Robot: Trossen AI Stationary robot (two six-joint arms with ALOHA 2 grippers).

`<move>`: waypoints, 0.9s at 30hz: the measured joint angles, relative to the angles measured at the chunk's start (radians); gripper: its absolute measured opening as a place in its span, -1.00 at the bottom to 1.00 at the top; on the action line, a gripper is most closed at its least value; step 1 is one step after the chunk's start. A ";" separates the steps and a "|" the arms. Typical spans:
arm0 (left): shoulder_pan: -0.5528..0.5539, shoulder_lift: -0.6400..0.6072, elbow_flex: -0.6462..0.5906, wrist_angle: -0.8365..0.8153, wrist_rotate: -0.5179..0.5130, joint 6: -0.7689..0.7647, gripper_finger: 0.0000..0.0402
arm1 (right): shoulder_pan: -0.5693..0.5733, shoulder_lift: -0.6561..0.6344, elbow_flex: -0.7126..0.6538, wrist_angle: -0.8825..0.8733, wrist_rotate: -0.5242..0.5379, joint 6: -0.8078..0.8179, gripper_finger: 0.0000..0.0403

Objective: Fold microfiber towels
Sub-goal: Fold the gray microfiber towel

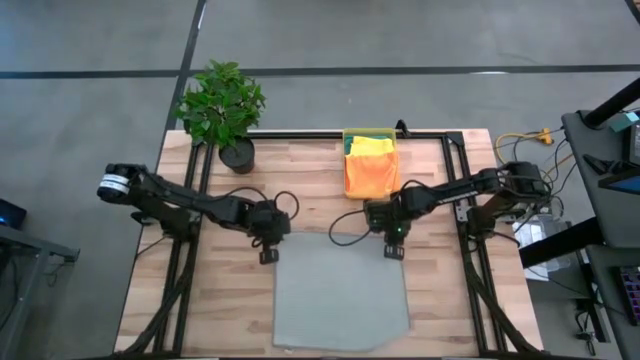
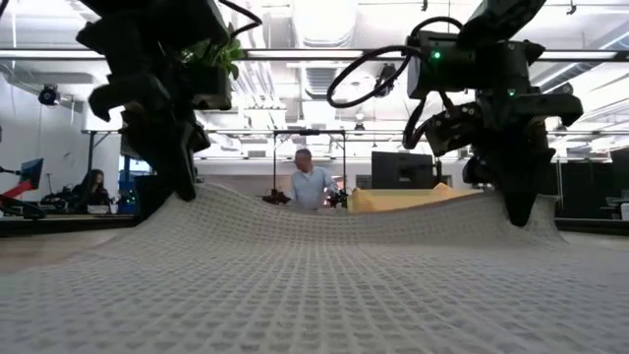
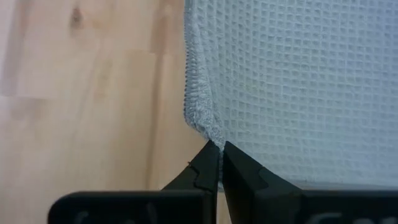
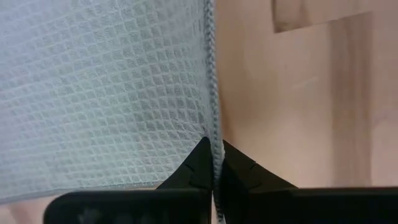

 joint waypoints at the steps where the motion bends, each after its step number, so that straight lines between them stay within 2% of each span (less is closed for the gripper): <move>1: 0.011 0.001 0.000 0.000 0.000 0.014 -1.00 | -0.006 0.000 -0.002 0.004 0.003 -0.001 -0.96; 15: 0.145 0.002 -0.005 -0.005 -0.068 0.038 -0.95 | -0.090 0.000 -0.010 0.045 0.087 -0.003 -0.91; 20: 0.179 0.002 -0.005 -0.016 -0.082 0.045 -0.67 | -0.109 -0.002 -0.009 0.036 0.131 -0.002 -0.71; 27: 0.197 -0.002 0.009 -0.082 -0.074 0.035 -0.21 | -0.113 -0.063 0.052 -0.084 0.234 0.028 -0.43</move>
